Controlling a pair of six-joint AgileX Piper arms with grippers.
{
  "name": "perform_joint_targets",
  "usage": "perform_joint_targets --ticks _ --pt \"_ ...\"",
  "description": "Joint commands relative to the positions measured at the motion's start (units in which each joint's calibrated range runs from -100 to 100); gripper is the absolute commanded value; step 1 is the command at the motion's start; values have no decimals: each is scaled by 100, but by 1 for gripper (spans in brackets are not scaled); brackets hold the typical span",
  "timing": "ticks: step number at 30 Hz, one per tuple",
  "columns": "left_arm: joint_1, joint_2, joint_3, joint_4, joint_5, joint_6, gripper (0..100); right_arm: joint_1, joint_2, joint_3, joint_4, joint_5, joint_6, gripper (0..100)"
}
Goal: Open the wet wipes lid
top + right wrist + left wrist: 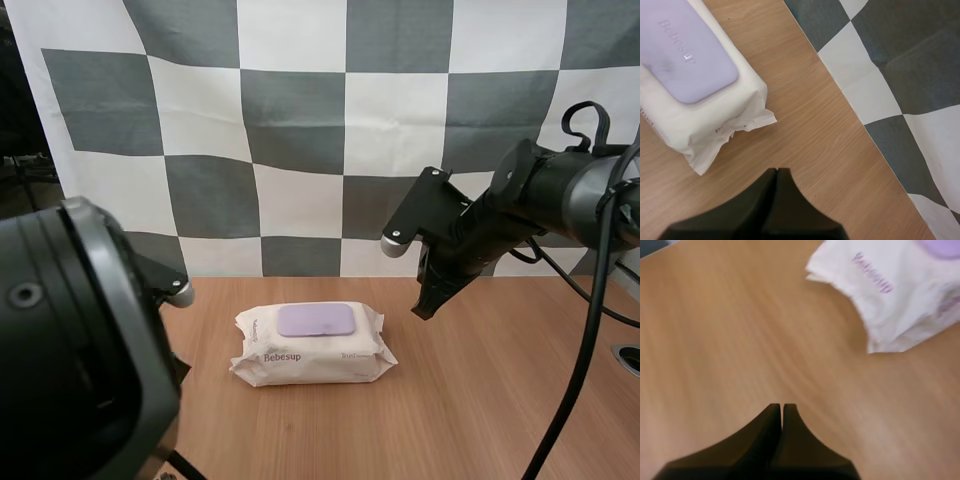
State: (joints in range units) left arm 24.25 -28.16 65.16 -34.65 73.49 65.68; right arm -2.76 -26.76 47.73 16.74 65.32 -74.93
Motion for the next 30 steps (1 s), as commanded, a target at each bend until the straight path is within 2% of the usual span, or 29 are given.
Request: perform_joint_targets --ticks 1,6,12,18,24,30 --pt "-177 -2 10 -3542 2651 1726 22 -1 5 -5 -34 -2 0 0" --pt "-433 0 10 -3673 2651 1726 44 -1 5 -5 -153 -2 0 0" --pt "-690 12 35 -3602 2518 1726 64 -1 5 -5 -165 -2 0 0" --pt "-862 204 36 -3168 1638 1726 65 -1 5 -5 -165 -2 0 0" --pt "-862 777 216 -2817 898 1724 65 -1 5 -5 -205 3 0 0" --pt "-862 1102 384 -2692 958 2005 65 -1 5 -5 -205 3 0 0"
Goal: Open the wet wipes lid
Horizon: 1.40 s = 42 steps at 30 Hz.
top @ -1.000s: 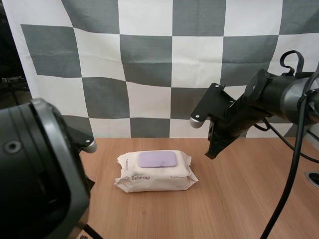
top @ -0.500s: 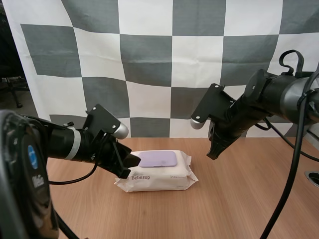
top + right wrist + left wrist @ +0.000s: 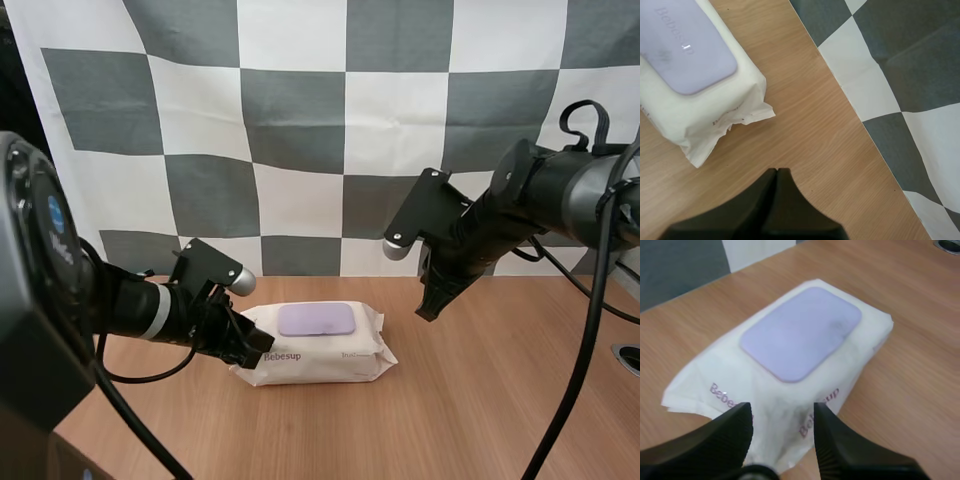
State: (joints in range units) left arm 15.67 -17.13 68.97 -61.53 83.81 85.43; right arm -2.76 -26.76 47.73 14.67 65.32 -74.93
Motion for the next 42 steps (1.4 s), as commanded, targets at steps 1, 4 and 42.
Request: perform_joint_targets --ticks 1,4,42 --pt "-4 -1 2 -4 -77 30 65 -1 5 -5 2 3 0 0" --pt "-4 -1 2 -82 -60 93 65 -1 5 -5 2 3 0 0" --pt "-14 1156 310 -983 -807 796 68 -1 5 -5 2 398 0 0"
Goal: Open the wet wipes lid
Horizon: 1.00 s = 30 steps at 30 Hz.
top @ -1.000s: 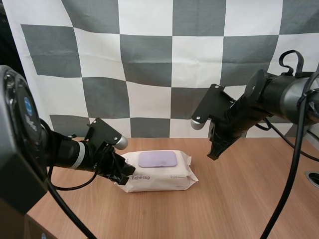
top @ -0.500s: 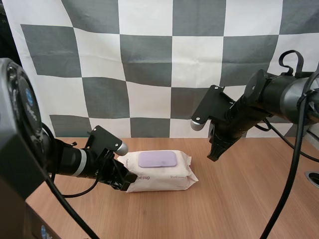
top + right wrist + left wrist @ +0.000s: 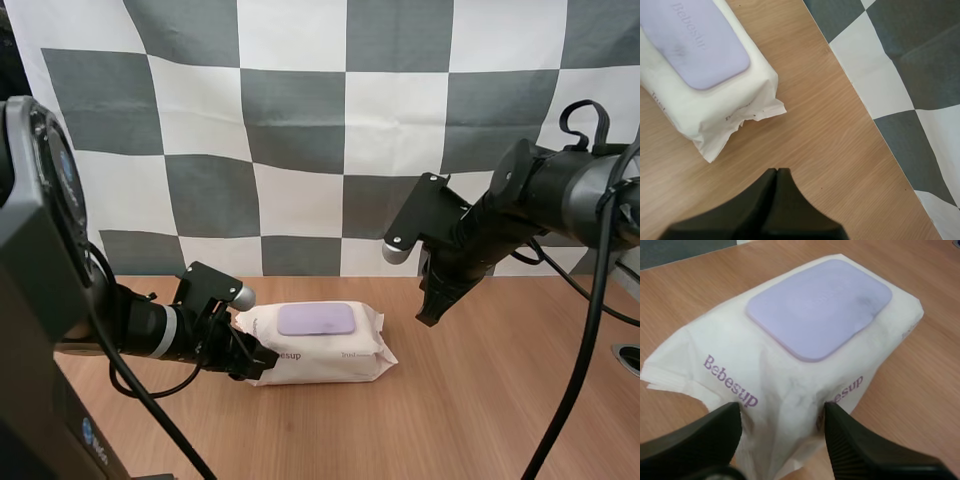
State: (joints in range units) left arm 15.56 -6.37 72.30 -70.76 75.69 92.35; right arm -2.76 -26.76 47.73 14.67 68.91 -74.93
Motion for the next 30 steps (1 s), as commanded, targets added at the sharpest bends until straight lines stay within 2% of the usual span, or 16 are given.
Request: perform_joint_targets --ticks 1,5,6,10,11,14,16,25,30 --pt "-3 114 -22 -89 5 103 58 -1 5 -5 2 96 0 0" --pt "-3 218 -22 -183 29 103 6 -1 5 -5 -37 449 -9 0" --pt "-3 218 -22 -149 74 103 0 -1 5 -5 -37 468 -22 0" --pt "-3 228 -22 278 962 98 0 -1 5 -5 -46 623 -210 0" --pt "-3 228 -22 392 1303 76 0 -1 5 -5 -46 894 -460 0" --pt "-3 228 -22 537 1911 -110 0 -1 5 -5 162 2099 -1980 0" --pt "-3 228 -22 630 2120 -128 0 -1 5 -5 432 2266 -2504 0" --pt "-3 -152 -96 721 2431 -419 0 -1 5 -5 1694 1753 -2507 0" --pt "-3 -353 -156 721 2431 -537 0 88 5 309 1884 315 -2507 0"
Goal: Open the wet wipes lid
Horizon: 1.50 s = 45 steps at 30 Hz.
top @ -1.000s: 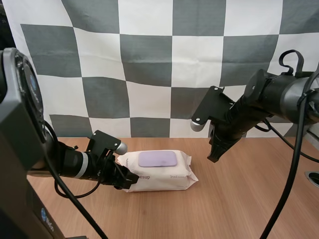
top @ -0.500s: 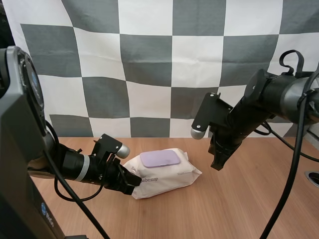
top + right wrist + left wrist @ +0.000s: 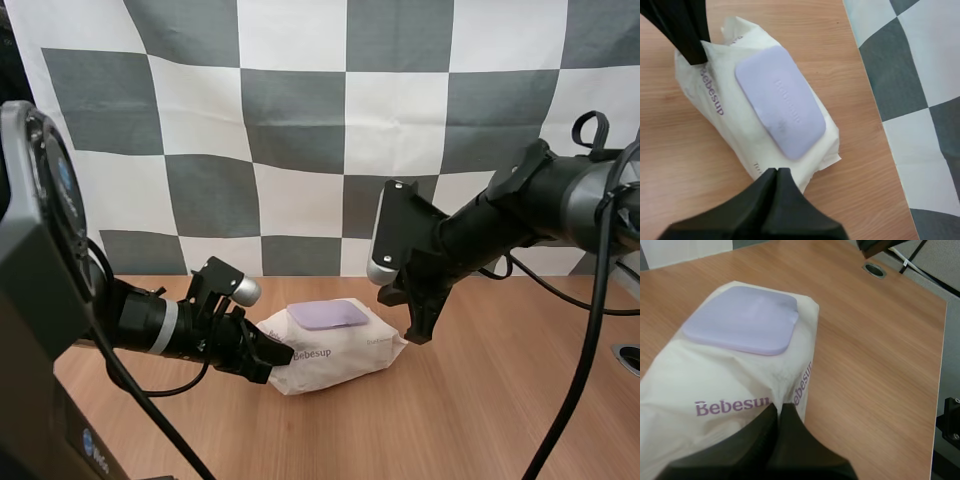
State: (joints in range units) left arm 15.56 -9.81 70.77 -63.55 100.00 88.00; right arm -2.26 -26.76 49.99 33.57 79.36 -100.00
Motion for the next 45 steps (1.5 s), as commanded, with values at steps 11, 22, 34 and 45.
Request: perform_joint_targets --ticks 11,22,34,45 --pt "-3 -35 -3 11 0 -143 0 1071 -161 1406 526 -4736 0 0" --pt "-3 -35 -3 50 0 -143 0 1118 -167 1512 674 -4114 0 0" --pt "-3 -35 -3 50 0 -143 0 1118 -167 1569 956 -3648 0 27" --pt "-3 -35 -3 115 0 -156 0 1118 143 1819 971 -4327 0 35"
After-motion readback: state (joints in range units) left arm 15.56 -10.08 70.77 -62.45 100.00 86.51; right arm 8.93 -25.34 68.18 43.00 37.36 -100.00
